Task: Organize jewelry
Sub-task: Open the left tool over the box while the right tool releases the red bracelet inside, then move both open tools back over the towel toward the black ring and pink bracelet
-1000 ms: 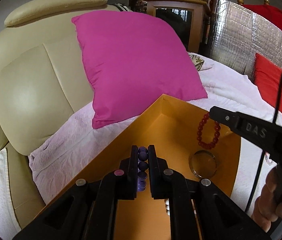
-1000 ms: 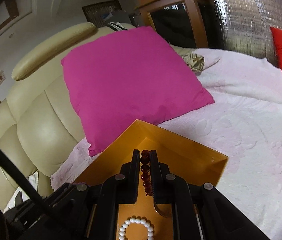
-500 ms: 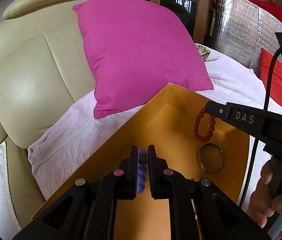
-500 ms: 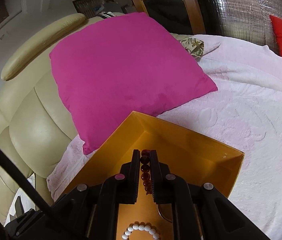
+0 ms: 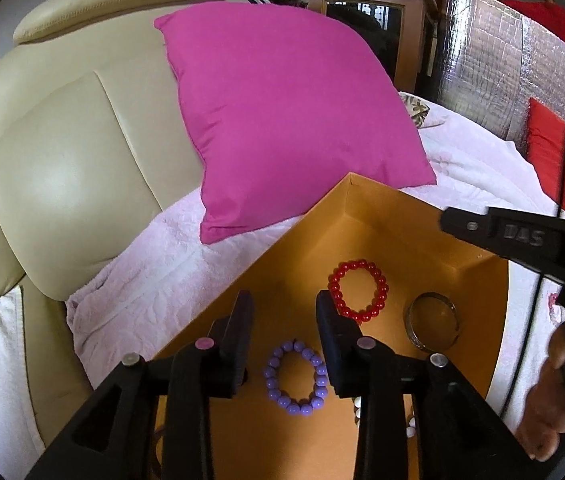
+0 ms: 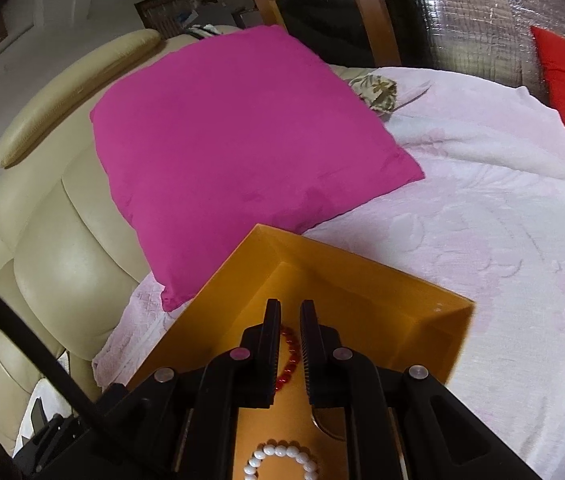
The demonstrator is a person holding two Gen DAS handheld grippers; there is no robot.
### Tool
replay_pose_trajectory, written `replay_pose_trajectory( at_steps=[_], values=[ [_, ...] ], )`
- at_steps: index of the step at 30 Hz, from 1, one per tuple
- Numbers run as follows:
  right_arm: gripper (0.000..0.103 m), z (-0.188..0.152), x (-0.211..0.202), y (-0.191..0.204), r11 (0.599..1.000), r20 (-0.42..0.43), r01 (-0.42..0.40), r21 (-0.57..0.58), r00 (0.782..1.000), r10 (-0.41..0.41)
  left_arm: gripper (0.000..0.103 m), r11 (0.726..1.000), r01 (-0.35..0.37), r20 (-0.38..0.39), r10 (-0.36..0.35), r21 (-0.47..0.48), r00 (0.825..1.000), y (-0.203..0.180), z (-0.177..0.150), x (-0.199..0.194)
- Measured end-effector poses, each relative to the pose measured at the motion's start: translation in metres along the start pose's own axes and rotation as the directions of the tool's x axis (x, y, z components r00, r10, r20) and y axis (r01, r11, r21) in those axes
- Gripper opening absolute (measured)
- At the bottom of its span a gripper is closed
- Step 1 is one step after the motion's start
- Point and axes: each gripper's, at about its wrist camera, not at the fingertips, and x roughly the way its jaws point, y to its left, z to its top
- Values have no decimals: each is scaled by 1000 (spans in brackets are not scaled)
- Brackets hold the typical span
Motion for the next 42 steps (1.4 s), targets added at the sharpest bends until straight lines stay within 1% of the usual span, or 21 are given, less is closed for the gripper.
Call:
replay_pose_trajectory(
  at_steps=[2, 3, 4, 6, 8, 10, 12, 13, 15, 17, 21, 26, 32, 38, 42],
  values=[
    [12, 0, -8, -6, 1000, 14, 2, 14, 1000, -2, 35, 1000, -10, 12, 10, 3, 1000, -2, 1, -2],
    [12, 0, -15, -11, 1000, 21, 6, 26, 1000, -7, 39, 1000, -15, 19, 15, 6, 1000, -3, 1, -3],
    [12, 0, -21, -16, 999, 30, 12, 36, 999, -13, 48, 1000, -24, 27, 23, 13, 999, -6, 1, -4],
    [11, 0, -33, -25, 998, 47, 20, 52, 999, -23, 56, 999, -45, 49, 43, 25, 998, -11, 1, -8],
    [12, 0, -49, -38, 997, 61, 34, 72, 997, -38, 57, 997, -66, 70, 63, 38, 996, -16, 1, -11],
    [13, -1, -62, -50, 995, 72, 49, 91, 996, -56, 60, 995, -87, 83, 83, 47, 993, -20, 1, -13],
    [18, -4, -78, -65, 991, 84, 67, 113, 994, -77, 62, 994, -98, 92, 93, 54, 991, -25, 0, -14],
    [20, -5, -85, -73, 989, 89, 78, 126, 992, -90, 62, 993, -102, 95, 97, 57, 991, -28, 0, -15],
    [35, -11, -100, -90, 983, 99, 97, 156, 989, -114, 62, 991, -113, 102, 106, 65, 989, -33, 0, -17],
    [40, -17, -113, -106, 977, 116, 114, 183, 984, -136, 62, 990, -123, 111, 115, 74, 987, -41, -1, -19],
    [40, -33, -139, -138, 962, 132, 140, 234, 976, -174, 62, 986, -138, 141, 124, 96, 982, -59, -3, -27],
    [40, -55, -164, -177, 937, 150, 159, 310, 965, -214, 63, 980, -134, 171, 109, 144, 979, -87, -5, -36],
    [40, -80, -184, -219, 903, 165, 152, 403, 958, -235, 63, 964, -143, 213, 95, 223, 973, -128, -11, -47],
    [40, -101, -200, -252, 880, 188, 147, 452, 949, -255, 64, 949, -151, 212, 93, 275, 973, -155, -16, -46],
    [40, -112, -211, -281, 855, 194, 132, 502, 946, -259, 64, 941, -163, 211, 102, 298, 972, -166, -17, -42]
  ],
)
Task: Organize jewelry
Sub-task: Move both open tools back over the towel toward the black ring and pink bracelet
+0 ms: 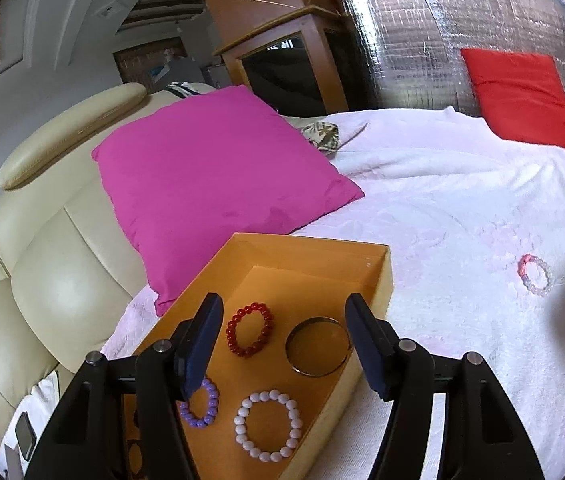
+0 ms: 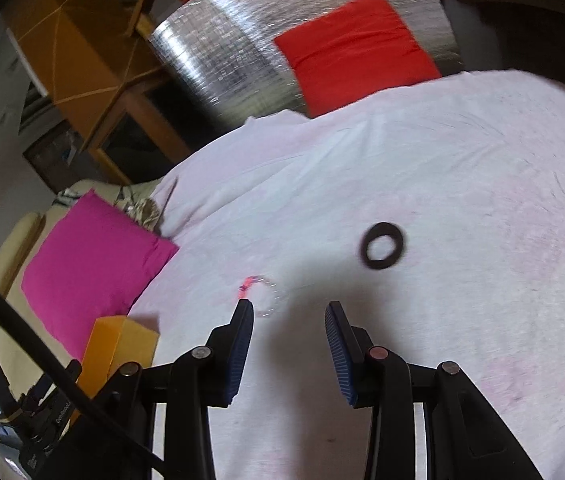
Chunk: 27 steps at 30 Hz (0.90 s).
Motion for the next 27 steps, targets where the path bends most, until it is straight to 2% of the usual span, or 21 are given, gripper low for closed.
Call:
replay_pose_trajectory(
  at_steps=[4, 9, 12, 18, 22, 23, 25, 26, 27],
  values=[
    [40, 9, -1, -23, 1000, 3, 12, 24, 1000, -12, 64, 1000, 3, -5, -3, 9, 1000, -11, 1, 2],
    [40, 24, 4, -46, 998, 6, 44, 43, 999, -44, 64, 999, 17, 46, -19, 38, 999, -31, 3, -9],
    [40, 33, 15, -56, 996, -2, 65, 57, 998, -65, 64, 995, 50, 68, -56, 85, 996, -50, 4, -15],
    [40, 42, 46, -59, 991, -23, 135, 12, 991, -135, 64, 983, 117, 67, -128, 143, 990, -82, 4, -18],
    [40, 45, 66, -48, 976, -33, 202, -77, 978, -205, 64, 975, 148, 50, -159, 168, 986, -97, 2, -15],
    [38, 45, 73, -45, 969, -36, 226, -102, 972, -230, 64, 973, 155, 48, -165, 170, 985, -100, 2, -15],
    [25, 42, 87, -43, 950, -52, 275, -147, 957, -285, 64, 969, 179, 36, -188, 169, 982, -104, 2, -13],
    [14, 40, 92, -43, 940, -59, 297, -168, 949, -311, 64, 967, 196, 24, -202, 160, 979, -106, 2, -11],
    [13, 37, 95, -43, 928, -50, 322, -189, 940, -337, 64, 966, 209, 13, -214, 152, 977, -108, 2, -10]
  ],
)
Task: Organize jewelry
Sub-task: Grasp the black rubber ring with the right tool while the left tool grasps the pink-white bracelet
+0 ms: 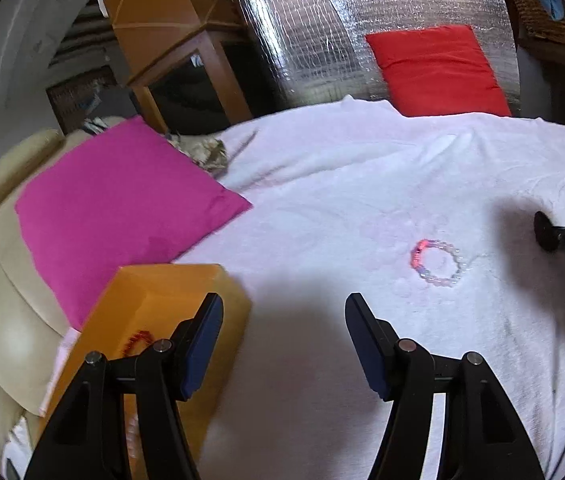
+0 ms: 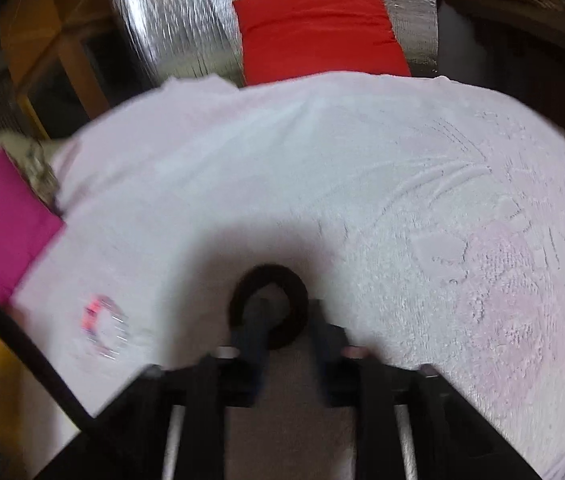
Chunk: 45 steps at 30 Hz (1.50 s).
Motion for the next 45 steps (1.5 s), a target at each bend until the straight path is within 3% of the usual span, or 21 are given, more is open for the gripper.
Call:
replay_pose_trajectory(
  at_steps=[4, 8, 13, 21, 24, 26, 29, 32, 34, 35, 45],
  values=[
    [9, -2, -9, 0, 999, 35, 17, -27, 999, -17, 64, 989, 125, -64, -130, -72, 989, -5, 2, 15],
    [9, -6, -18, -15, 1000, 11, -10, -3, 1000, 10, 64, 966, 216, -123, -234, -144, 964, -14, 2, 35],
    [9, -14, -28, -38, 996, -18, -80, 43, 997, 81, 64, 954, 237, -144, -265, -182, 954, -30, 6, 55],
    [8, -26, -38, -52, 988, -48, -141, 57, 988, 144, 64, 950, 256, -109, -278, -180, 954, -50, 23, 81],
    [9, -27, -37, -56, 985, -53, -157, 77, 985, 161, 64, 936, 293, -132, -321, -195, 938, -57, 29, 96],
    [9, -26, -36, -59, 980, -62, -170, 105, 982, 177, 59, 926, 312, -167, -348, -211, 922, -61, 30, 109],
    [8, -24, -32, -59, 978, -65, -177, 112, 981, 185, 56, 933, 310, -175, -341, -186, 924, -67, 32, 115],
    [8, -23, -30, -57, 979, -64, -175, 102, 981, 182, 36, 929, 323, -176, -353, -178, 919, -68, 33, 116],
    [8, -23, -31, -57, 980, -65, -174, 101, 981, 181, 14, 925, 344, -178, -370, -165, 912, -70, 33, 113],
    [8, -23, -31, -57, 979, -65, -174, 104, 981, 181, 11, 923, 352, -185, -377, -158, 907, -70, 32, 111],
    [8, -23, -39, -59, 982, -78, -156, 109, 983, 165, 8, 878, 458, -288, -479, -142, 829, -60, -1, 67]
  ],
)
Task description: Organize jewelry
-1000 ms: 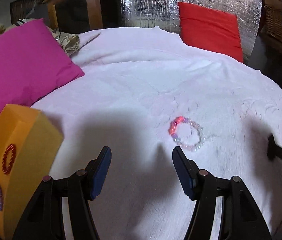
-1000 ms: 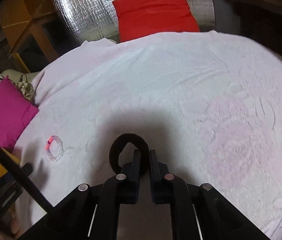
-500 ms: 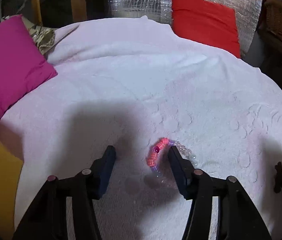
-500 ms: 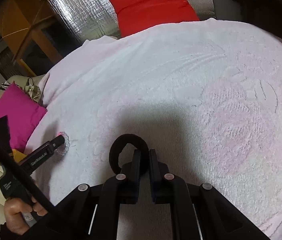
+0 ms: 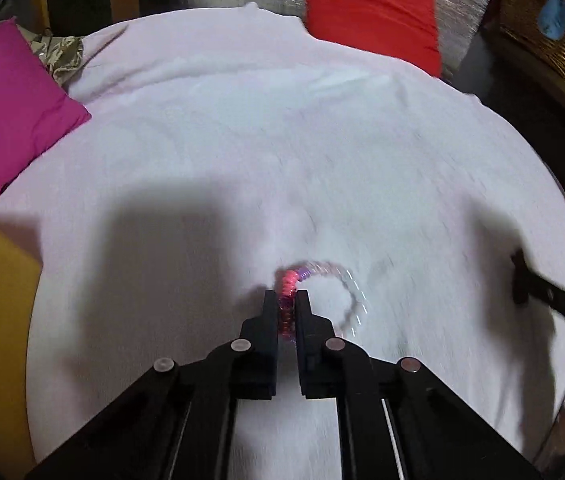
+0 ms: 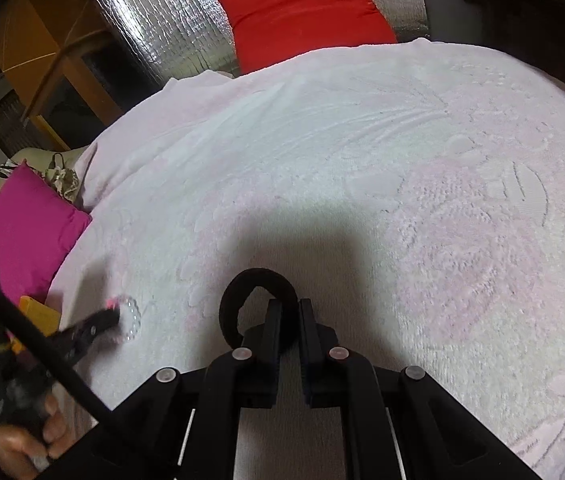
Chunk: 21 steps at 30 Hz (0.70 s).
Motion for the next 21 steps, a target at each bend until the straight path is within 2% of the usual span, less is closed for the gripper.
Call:
replay_pose_trajectory(
  at_steps=[8, 12, 17, 20, 21],
  values=[
    [9, -28, -23, -8, 999, -72, 12, 37, 997, -9, 7, 992, 26, -33, -22, 123, 999, -30, -58, -40],
    [9, -51, -48, -11, 998, -83, -5, 68, 996, 11, 7, 992, 62, -36, -59, 110, 998, -24, -81, -64],
    [12, -67, -65, -12, 997, -76, -13, 74, 997, 19, 9, 993, 71, -52, -67, 95, 996, -18, -85, -63],
    [12, -66, -59, -9, 999, -84, 29, 45, 996, -25, 11, 992, 76, -53, -71, 105, 996, -16, -80, -57],
    [12, -65, -54, -6, 998, -95, 52, 33, 994, -49, 16, 991, 70, -52, -64, 112, 997, -18, -79, -57]
  ],
)
